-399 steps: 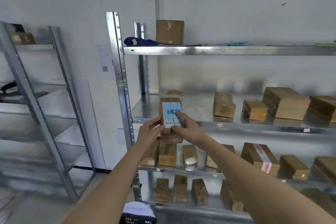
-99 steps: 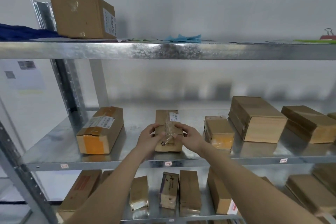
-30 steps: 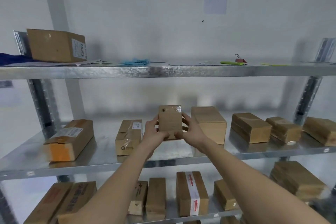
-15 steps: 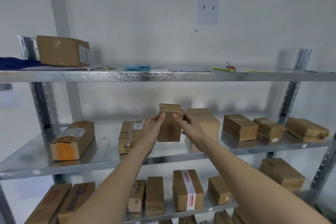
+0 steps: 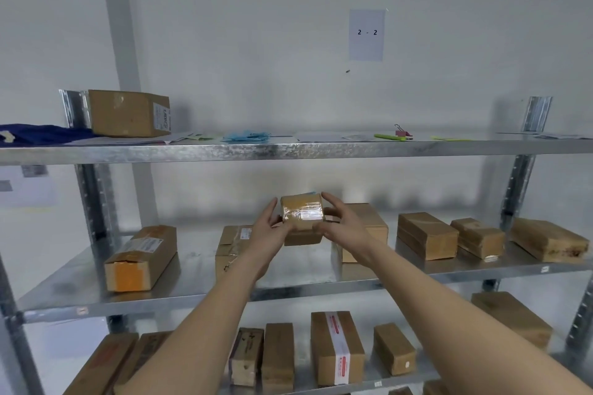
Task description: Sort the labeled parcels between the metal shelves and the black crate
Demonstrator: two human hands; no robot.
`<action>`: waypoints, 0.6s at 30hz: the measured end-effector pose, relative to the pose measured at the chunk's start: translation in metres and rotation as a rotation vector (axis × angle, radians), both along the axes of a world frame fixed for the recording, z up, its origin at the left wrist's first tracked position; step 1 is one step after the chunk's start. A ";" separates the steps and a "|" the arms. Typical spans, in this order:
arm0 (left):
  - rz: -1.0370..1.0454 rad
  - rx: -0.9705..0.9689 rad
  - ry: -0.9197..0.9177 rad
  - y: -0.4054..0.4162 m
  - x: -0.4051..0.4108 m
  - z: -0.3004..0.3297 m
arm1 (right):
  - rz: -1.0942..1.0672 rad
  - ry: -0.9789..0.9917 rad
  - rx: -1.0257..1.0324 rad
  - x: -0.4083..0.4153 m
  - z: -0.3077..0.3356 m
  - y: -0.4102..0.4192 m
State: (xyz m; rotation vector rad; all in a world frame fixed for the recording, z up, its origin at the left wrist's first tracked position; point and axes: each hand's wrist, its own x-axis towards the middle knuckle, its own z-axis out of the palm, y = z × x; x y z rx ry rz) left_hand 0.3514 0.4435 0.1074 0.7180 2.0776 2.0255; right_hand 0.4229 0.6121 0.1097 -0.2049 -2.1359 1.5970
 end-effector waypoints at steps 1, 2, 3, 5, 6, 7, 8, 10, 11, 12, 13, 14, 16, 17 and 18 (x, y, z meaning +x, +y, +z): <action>-0.008 -0.004 0.008 -0.001 0.001 0.001 | 0.014 -0.003 0.016 0.003 0.001 0.001; -0.011 -0.009 0.030 -0.001 0.002 0.002 | 0.026 -0.007 0.033 0.005 0.002 0.002; -0.009 -0.014 0.052 0.000 0.004 0.003 | 0.037 -0.006 0.042 0.006 0.002 0.002; -0.013 -0.003 0.060 0.001 0.007 0.005 | 0.051 0.009 0.043 0.008 0.001 0.003; -0.014 0.017 0.045 0.001 0.008 0.005 | 0.049 0.017 0.040 0.009 0.001 0.002; -0.014 0.039 0.033 0.003 0.008 0.005 | 0.044 0.025 0.035 0.009 0.001 0.002; -0.009 0.058 0.024 0.004 0.008 0.004 | 0.037 0.032 0.029 0.009 0.000 0.001; 0.012 0.100 0.015 0.007 0.010 0.004 | 0.004 0.053 0.012 0.007 -0.002 0.000; 0.026 0.116 0.015 0.007 0.010 0.004 | -0.017 0.063 0.000 0.005 -0.003 -0.001; 0.041 0.119 0.020 0.008 0.011 0.004 | -0.030 0.064 -0.009 0.003 -0.004 -0.001; 0.057 0.113 0.026 0.008 0.011 0.003 | -0.031 0.058 -0.019 0.001 -0.006 -0.001; 0.070 0.105 0.031 0.007 0.010 0.003 | -0.027 0.049 -0.024 0.000 -0.007 -0.002; 0.085 0.100 0.031 0.006 0.010 0.002 | -0.026 0.053 -0.037 -0.001 -0.008 -0.004; 0.089 0.101 0.028 0.005 0.009 0.001 | -0.028 0.065 -0.046 -0.001 -0.008 -0.005; 0.094 0.096 0.027 0.003 0.009 0.001 | -0.031 0.070 -0.049 -0.002 -0.009 -0.006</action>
